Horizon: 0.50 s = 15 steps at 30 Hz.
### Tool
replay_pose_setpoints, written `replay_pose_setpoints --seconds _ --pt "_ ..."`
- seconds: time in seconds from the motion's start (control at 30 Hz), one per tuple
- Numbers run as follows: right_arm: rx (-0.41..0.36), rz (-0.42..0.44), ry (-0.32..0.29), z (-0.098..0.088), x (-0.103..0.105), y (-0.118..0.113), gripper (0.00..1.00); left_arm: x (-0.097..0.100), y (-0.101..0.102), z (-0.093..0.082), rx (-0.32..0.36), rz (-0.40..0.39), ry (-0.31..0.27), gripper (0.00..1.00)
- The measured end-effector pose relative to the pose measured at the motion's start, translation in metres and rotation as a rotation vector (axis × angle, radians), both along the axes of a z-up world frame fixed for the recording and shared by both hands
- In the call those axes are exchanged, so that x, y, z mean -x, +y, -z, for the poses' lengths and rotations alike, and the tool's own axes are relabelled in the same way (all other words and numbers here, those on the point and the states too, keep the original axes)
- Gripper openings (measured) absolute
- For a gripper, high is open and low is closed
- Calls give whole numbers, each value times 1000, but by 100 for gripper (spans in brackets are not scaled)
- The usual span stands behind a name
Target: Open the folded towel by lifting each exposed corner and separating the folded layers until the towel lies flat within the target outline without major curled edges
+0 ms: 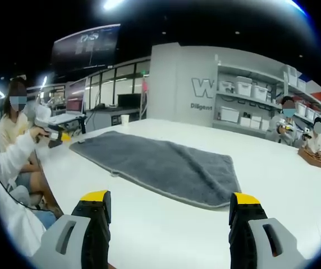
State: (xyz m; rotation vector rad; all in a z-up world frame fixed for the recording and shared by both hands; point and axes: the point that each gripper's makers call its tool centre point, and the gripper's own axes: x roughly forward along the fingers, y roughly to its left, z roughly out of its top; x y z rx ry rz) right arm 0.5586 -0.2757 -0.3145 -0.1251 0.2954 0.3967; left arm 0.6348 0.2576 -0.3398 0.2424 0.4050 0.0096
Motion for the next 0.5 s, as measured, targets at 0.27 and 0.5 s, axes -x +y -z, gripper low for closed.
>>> replay_pose_setpoints --seconds 0.27,0.5 --pt "29 0 18 7 -3 7 86 16 -30 -15 54 112 -27 82" --pt "27 -46 9 4 -3 28 87 34 -53 -22 108 204 -34 93"
